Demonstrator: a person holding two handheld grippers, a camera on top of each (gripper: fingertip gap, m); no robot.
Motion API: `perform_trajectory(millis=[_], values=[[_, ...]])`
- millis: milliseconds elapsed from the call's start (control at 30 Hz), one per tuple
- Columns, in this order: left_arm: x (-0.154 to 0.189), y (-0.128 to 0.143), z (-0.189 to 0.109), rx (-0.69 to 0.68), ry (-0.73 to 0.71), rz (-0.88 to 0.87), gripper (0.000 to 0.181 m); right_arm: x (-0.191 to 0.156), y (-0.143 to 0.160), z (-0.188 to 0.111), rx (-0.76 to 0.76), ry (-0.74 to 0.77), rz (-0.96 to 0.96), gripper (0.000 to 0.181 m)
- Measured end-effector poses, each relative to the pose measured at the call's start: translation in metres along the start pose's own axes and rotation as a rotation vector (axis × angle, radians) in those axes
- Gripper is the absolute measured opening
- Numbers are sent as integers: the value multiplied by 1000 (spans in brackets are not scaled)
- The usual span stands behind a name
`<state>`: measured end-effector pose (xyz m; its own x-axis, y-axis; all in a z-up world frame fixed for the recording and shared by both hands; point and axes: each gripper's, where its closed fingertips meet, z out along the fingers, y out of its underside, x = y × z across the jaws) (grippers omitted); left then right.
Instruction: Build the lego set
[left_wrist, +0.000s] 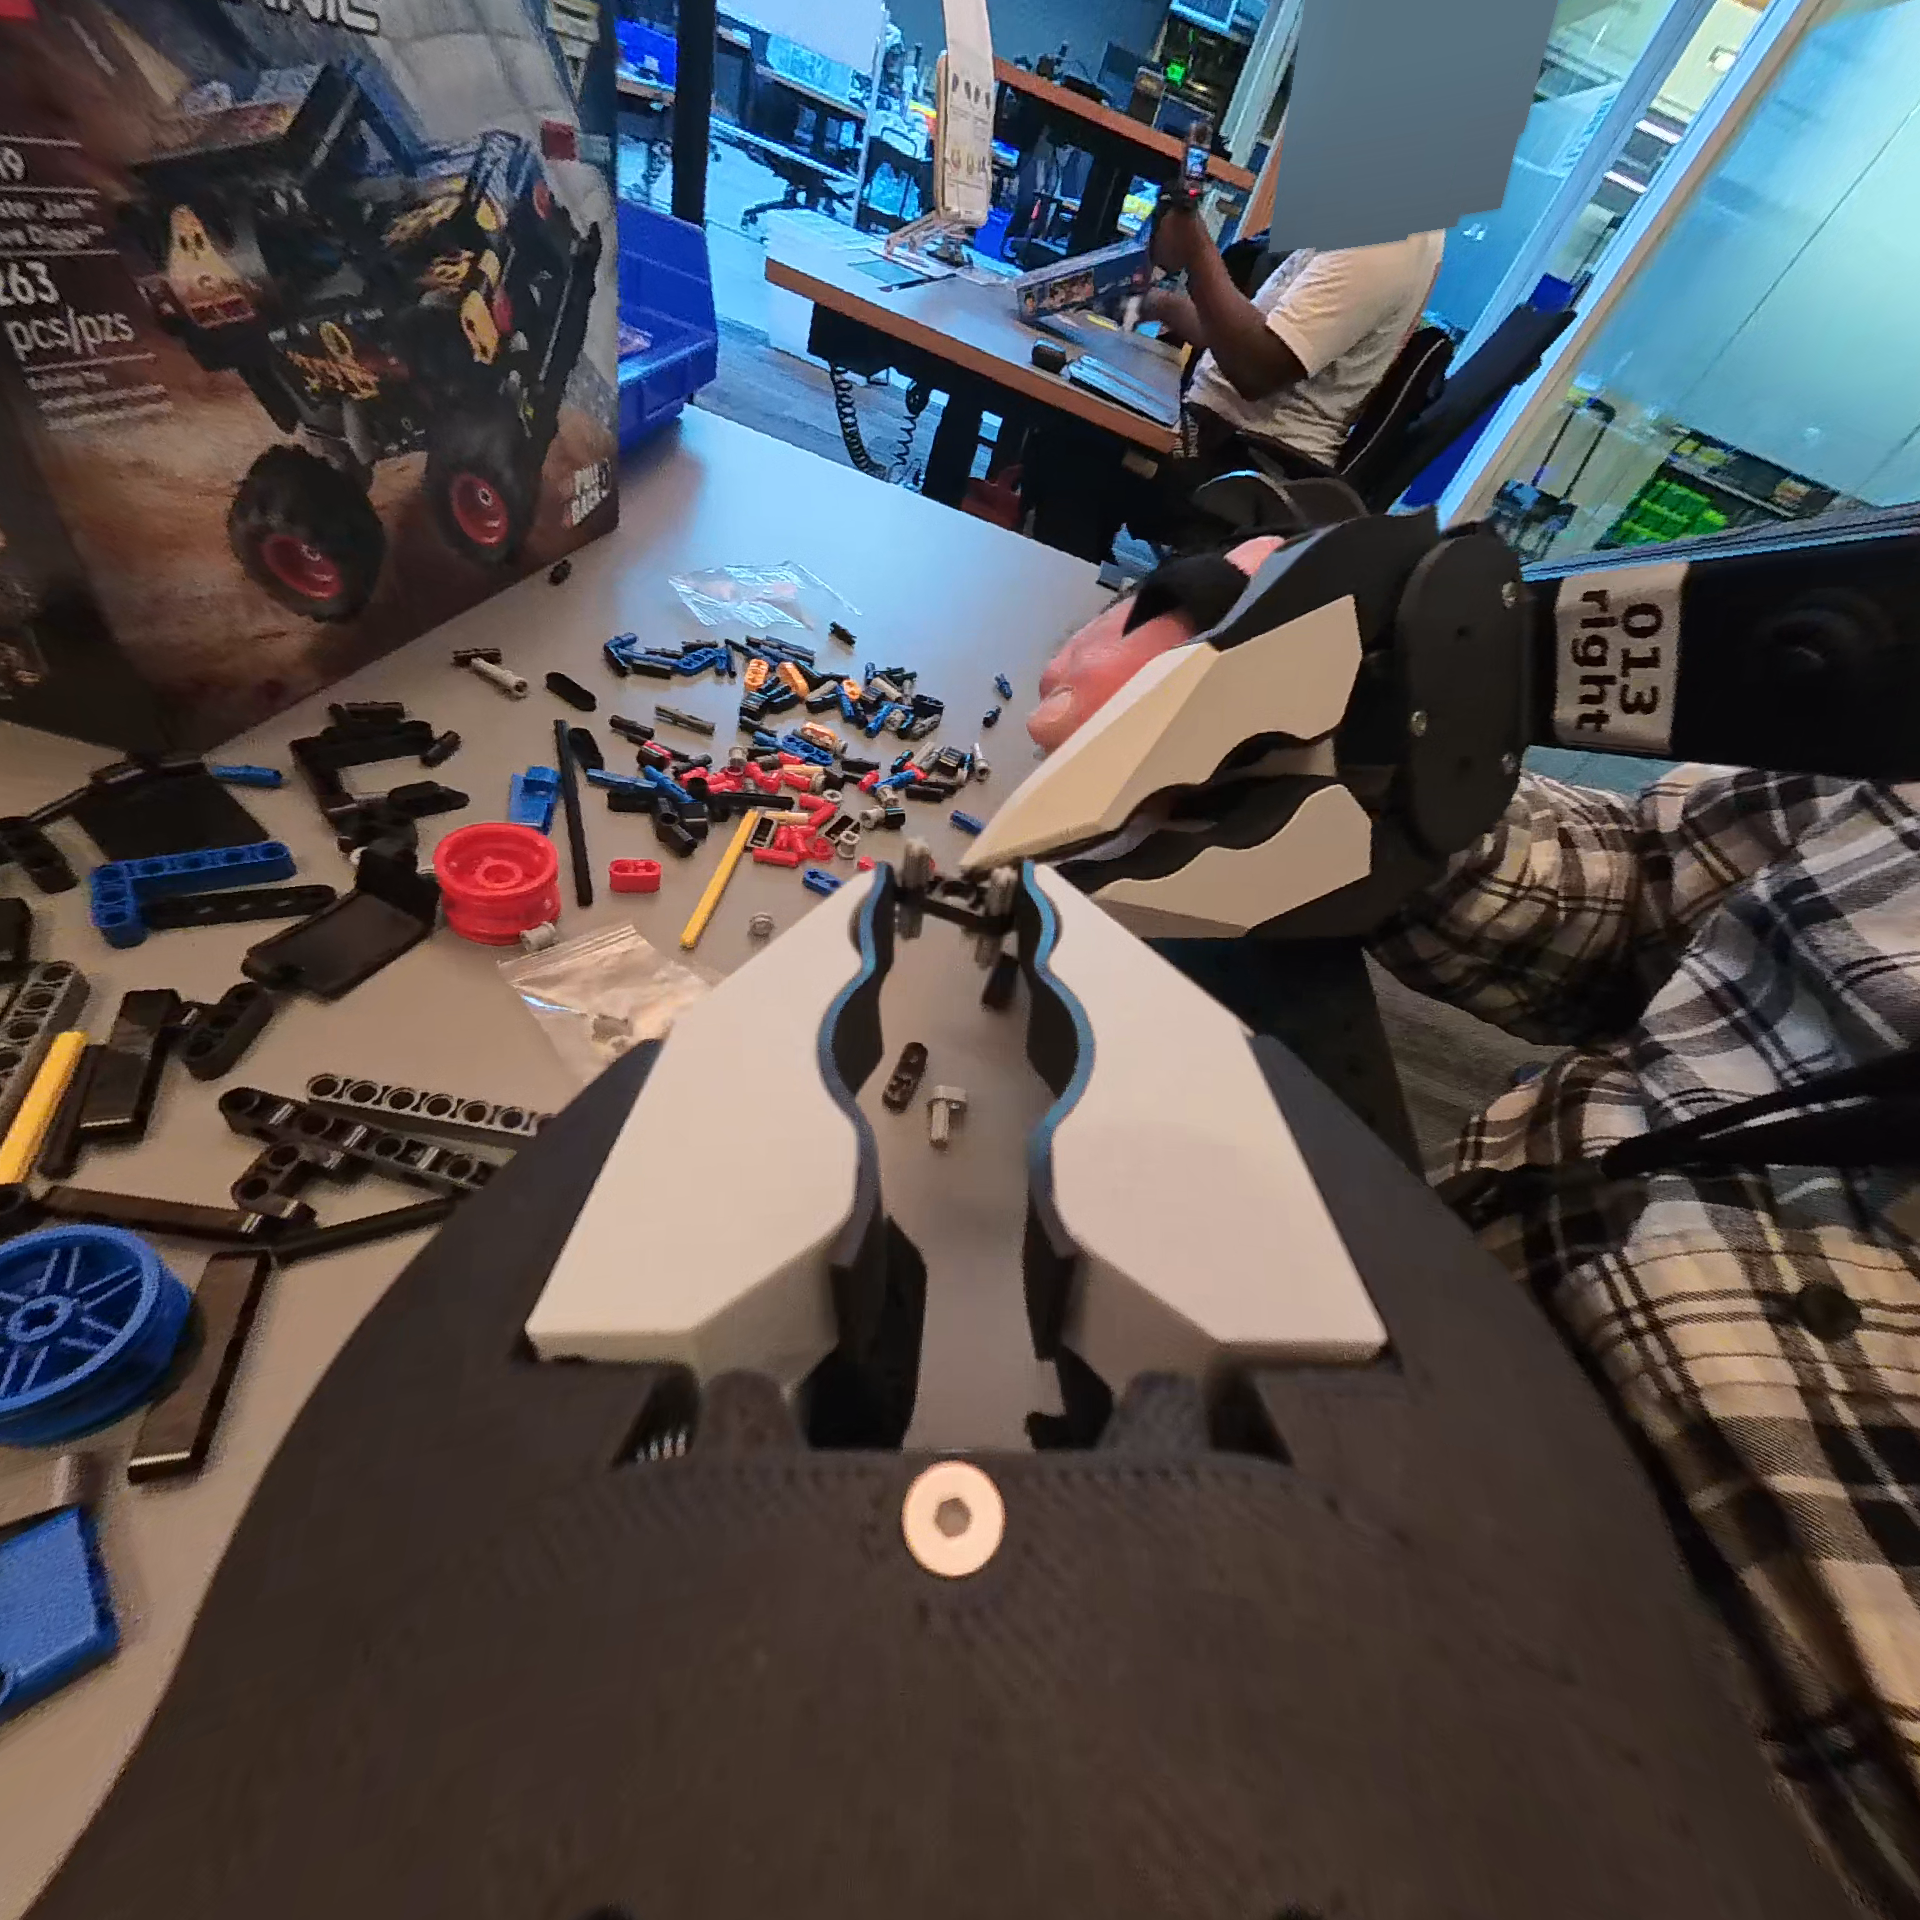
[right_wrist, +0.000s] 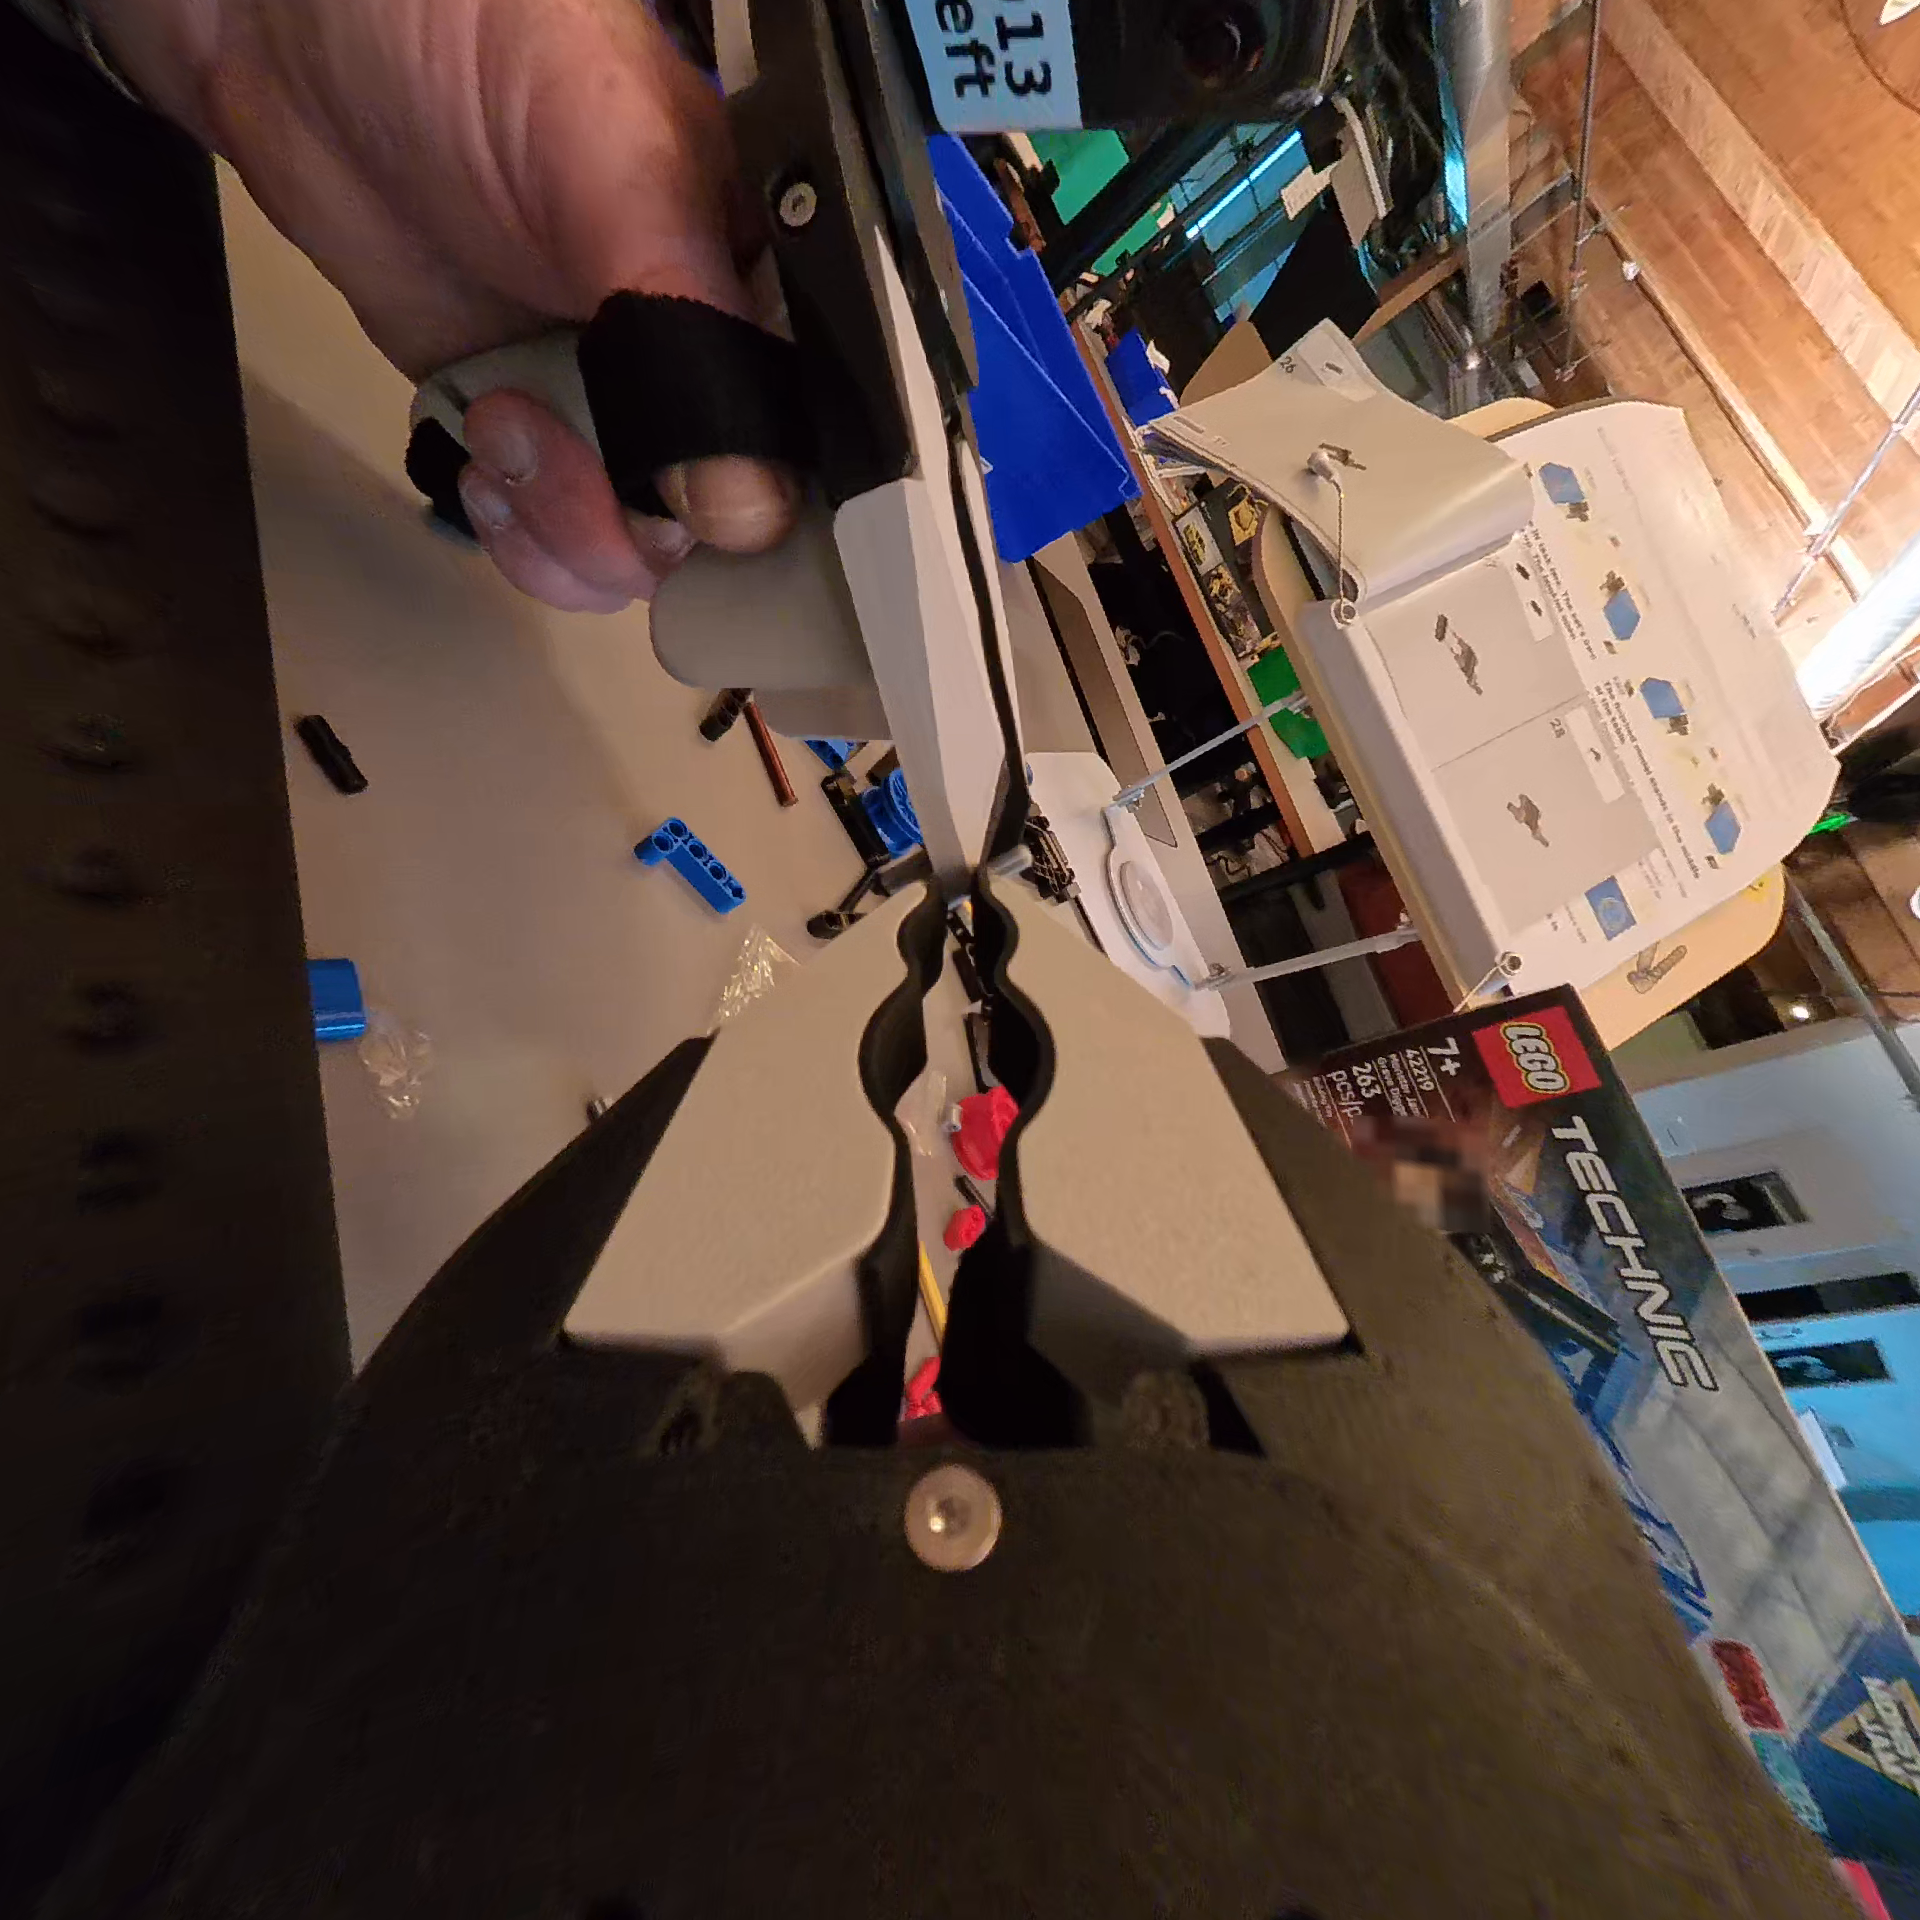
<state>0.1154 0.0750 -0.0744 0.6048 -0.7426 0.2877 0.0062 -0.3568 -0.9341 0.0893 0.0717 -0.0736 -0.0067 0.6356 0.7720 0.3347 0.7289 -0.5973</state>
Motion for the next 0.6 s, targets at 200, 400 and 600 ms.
perform_trajectory(millis=[200,400,600], values=[[3,-1,-3,4,38,-7,21,0,-4,0,33,-8,37,5],[0,-1,-4,9,51,-53,21,9,-3,-3,43,28,46,13],[4,-5,-6,37,130,-137,21,2,-2,-3,57,-22,35,19]])
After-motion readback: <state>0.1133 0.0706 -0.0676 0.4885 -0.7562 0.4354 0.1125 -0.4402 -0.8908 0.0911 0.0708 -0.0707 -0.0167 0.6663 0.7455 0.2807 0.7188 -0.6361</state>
